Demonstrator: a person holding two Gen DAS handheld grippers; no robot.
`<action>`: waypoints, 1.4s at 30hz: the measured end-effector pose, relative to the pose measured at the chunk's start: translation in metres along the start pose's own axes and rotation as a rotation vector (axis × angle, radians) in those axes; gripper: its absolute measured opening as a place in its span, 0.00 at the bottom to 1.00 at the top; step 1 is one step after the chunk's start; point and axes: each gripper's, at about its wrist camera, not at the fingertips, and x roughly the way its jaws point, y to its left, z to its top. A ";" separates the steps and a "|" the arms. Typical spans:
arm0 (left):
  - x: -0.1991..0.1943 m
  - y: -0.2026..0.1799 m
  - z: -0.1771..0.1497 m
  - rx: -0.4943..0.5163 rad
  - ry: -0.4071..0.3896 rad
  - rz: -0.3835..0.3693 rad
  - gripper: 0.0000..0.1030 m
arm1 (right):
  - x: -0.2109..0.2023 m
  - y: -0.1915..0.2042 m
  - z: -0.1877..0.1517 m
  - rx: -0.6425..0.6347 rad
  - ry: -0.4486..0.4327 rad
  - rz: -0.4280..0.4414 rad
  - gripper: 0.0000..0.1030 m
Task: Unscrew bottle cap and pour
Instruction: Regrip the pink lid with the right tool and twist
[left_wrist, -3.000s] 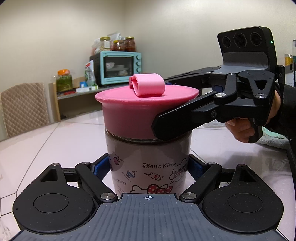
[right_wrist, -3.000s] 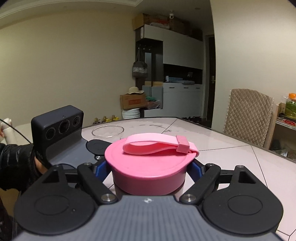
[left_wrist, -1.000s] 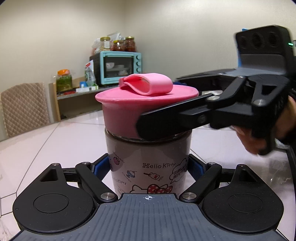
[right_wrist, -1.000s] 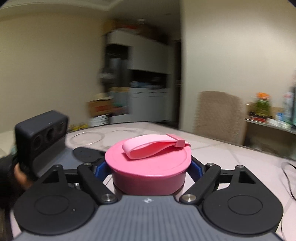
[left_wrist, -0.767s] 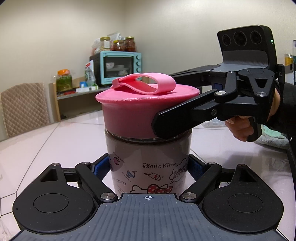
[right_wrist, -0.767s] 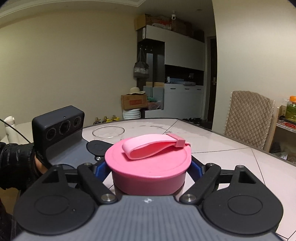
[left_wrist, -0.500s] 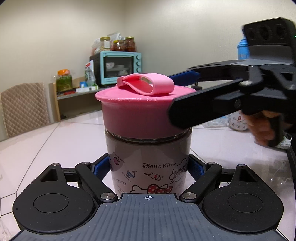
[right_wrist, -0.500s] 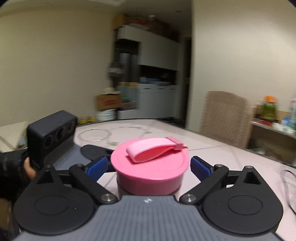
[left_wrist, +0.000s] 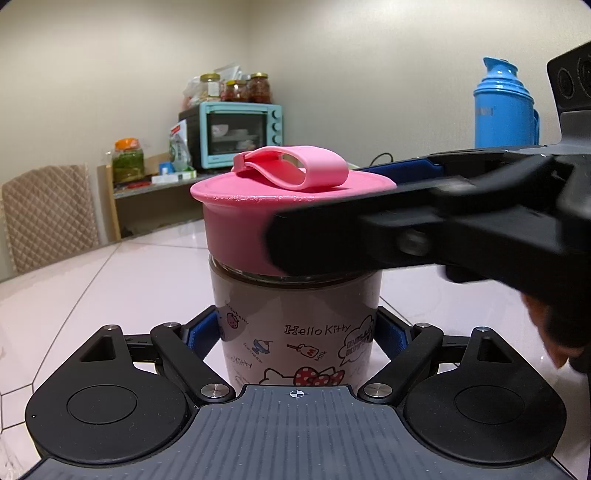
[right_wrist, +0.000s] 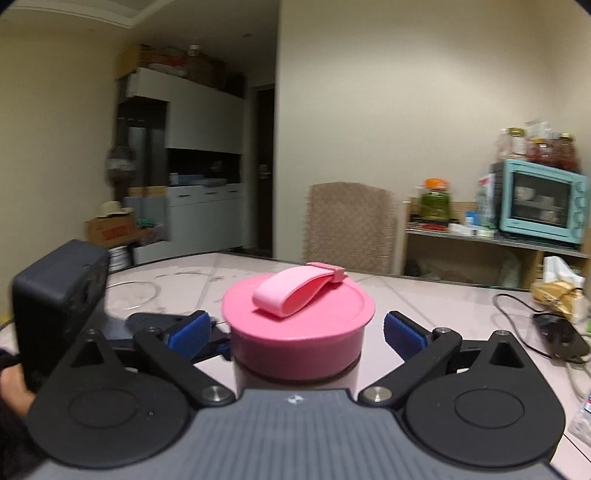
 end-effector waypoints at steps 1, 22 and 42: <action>0.000 0.000 0.000 0.000 0.000 0.000 0.87 | 0.004 0.002 0.000 0.009 0.000 -0.015 0.98; 0.000 0.001 -0.001 0.000 0.000 0.000 0.87 | 0.021 -0.015 -0.001 -0.029 0.019 0.086 0.83; 0.004 0.002 0.000 0.005 -0.003 -0.001 0.87 | 0.026 -0.063 0.015 -0.154 0.039 0.492 0.83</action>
